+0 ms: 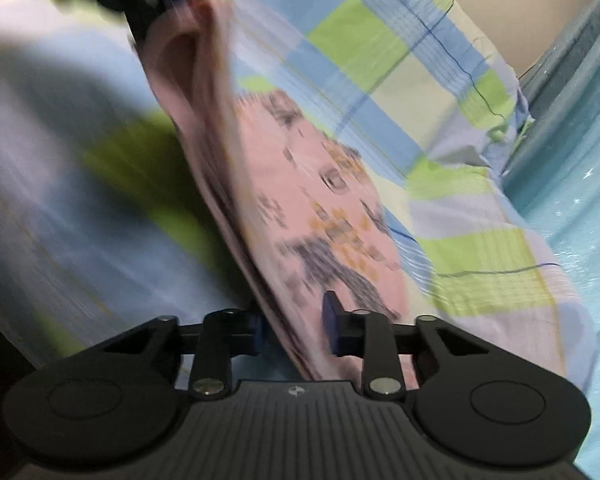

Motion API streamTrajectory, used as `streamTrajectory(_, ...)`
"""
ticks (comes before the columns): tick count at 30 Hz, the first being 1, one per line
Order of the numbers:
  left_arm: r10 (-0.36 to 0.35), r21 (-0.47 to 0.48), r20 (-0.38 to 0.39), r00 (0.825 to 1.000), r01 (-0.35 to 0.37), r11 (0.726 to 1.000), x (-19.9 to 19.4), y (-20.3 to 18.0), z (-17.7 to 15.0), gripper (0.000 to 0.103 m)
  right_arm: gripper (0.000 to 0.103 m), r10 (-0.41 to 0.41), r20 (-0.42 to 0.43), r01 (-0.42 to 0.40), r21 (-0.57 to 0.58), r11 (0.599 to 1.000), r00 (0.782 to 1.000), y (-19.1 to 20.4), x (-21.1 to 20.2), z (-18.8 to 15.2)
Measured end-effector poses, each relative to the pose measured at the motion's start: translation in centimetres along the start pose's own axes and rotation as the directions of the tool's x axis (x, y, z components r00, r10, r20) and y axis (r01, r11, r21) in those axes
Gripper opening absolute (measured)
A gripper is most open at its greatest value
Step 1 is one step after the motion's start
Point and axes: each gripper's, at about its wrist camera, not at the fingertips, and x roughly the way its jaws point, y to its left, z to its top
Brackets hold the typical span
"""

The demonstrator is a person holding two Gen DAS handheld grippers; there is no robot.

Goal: Fold clothes

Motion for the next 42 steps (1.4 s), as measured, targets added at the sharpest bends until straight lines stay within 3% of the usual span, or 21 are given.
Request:
streamTrajectory(4,0.0,-0.011,0.004,1.0,0.0,1.0,0.1,0.3,-0.7,0.004,0.025,-0.061,-0.031,0.056,-0.149,0.987,0.998,-0.1,1.1,-2.4)
streamTrajectory(9,0.015,-0.036,-0.008,1.0,-0.015,0.999,0.4,0.6,-1.5,0.004,0.023,-0.105,-0.061,0.091,-0.193,0.977,0.993,-1.3,2.3,-3.7)
streamTrajectory(10,0.021,-0.041,-0.007,1.0,-0.021,0.999,0.3,0.6,-1.6,0.004,0.019,-0.105,-0.074,0.088,-0.207,0.974,0.992,-1.3,2.3,-3.7)
streamTrajectory(11,0.027,-0.045,-0.007,1.0,-0.027,0.999,0.2,0.7,-1.7,0.004,0.004,-0.107,-0.092,0.084,-0.216,0.973,0.99,-1.4,2.4,-3.8)
streamTrajectory(18,0.118,-0.04,-0.011,0.993,-0.118,0.992,-4.0,1.9,-2.3,0.003,0.0,-0.105,-0.086,0.092,-0.143,0.985,0.991,-2.1,-1.9,-1.0)
streamTrajectory(23,0.195,-0.045,-0.031,0.98,-0.196,0.979,-10.0,3.5,-3.8,0.003,0.0,0.008,-0.036,-0.011,-0.09,0.996,0.999,-0.8,-7.1,3.7)
streamTrajectory(29,0.201,-0.047,-0.079,0.976,-0.205,0.978,-15.3,1.7,-6.5,0.003,0.0,0.105,-0.005,-0.105,-0.136,0.985,0.994,3.2,-12.4,6.8)
streamTrajectory(34,0.156,-0.127,-0.134,0.979,-0.173,0.977,-14.3,1.1,-9.4,0.003,0.0,0.211,-0.058,-0.218,-0.193,0.957,0.976,5.0,-12.3,7.9)
streamTrajectory(36,0.139,-0.189,-0.123,0.983,-0.16,0.969,-13.9,2.4,-9.9,0.003,0.0,0.255,-0.098,-0.27,-0.206,0.941,0.962,4.5,-11.4,8.6)
streamTrajectory(42,0.101,-0.391,-0.078,0.992,-0.124,0.912,-10.3,10.5,-9.2,0.003,0.0,0.355,-0.15,-0.367,-0.063,0.928,0.923,-1.9,-6.4,11.8)
